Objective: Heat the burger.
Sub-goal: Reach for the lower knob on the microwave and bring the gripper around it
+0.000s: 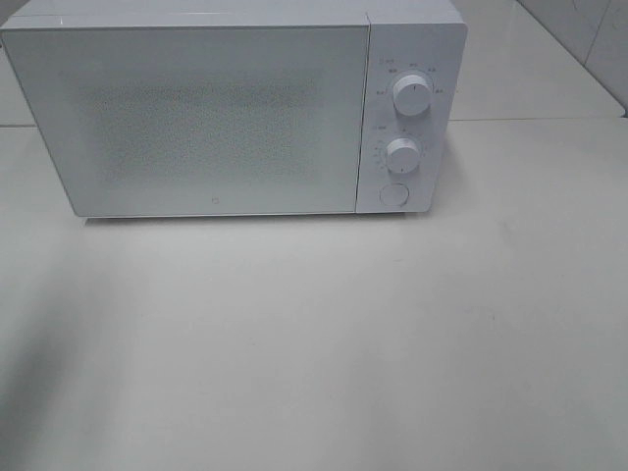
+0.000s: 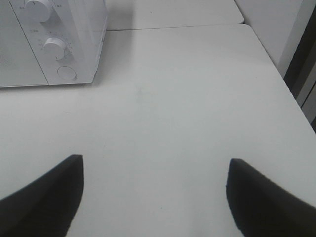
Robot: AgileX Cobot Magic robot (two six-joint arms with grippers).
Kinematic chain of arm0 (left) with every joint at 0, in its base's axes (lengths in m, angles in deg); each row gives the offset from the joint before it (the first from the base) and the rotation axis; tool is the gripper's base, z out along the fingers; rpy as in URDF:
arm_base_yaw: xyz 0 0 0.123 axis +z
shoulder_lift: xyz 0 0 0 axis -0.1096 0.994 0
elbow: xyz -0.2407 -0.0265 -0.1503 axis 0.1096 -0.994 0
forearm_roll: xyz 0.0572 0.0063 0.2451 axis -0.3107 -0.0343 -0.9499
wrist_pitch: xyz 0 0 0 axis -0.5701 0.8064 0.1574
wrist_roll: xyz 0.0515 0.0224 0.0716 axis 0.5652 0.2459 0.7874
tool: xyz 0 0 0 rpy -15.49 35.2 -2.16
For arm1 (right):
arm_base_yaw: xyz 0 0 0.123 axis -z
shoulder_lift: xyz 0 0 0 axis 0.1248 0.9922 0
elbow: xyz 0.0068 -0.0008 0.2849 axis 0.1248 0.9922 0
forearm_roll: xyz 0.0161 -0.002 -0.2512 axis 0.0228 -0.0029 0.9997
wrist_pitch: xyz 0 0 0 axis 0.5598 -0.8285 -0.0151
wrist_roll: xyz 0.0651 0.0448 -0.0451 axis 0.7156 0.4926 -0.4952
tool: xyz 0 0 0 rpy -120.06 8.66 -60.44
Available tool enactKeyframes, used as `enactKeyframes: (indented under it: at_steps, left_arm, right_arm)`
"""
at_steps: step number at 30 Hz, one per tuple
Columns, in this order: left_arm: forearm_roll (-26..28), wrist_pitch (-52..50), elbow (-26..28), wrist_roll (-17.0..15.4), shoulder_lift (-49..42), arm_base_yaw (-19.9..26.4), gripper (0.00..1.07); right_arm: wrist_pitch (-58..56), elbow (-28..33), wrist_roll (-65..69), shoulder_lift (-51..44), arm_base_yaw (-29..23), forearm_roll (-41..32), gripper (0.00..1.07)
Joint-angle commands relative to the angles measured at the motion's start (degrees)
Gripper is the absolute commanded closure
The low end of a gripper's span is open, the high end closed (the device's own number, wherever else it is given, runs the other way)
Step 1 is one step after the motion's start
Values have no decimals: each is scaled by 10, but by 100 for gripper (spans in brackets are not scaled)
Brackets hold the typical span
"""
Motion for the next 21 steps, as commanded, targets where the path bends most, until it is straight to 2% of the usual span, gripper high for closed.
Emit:
enactKeyframes:
  at_steps: [1,5,7,11,15,21]
  left_arm:
    - [8,-15,-60,2,-28,2,6]
    - [17,-17,-93,4,-46,2,6]
    - [26,-19,-118,22,-69,2,6]
    - [37,-34,-136,40,-96,2,6]
    - [49,-64,-162,81,-148,2,6]
    - [50,-70,-161,82,-190,2,6]
  right_arm:
    - [5,1,-5,-15,3,2,31]
    - [5,1,-5,-15,3,2,31]
    - [5,1,-5,-15,3,2,31]
    - [5,1,-5,-15,3,2,31]
    - [5,1,-5,-15,3,2,31]
    - [5,1,-5,-15,3,2,31]
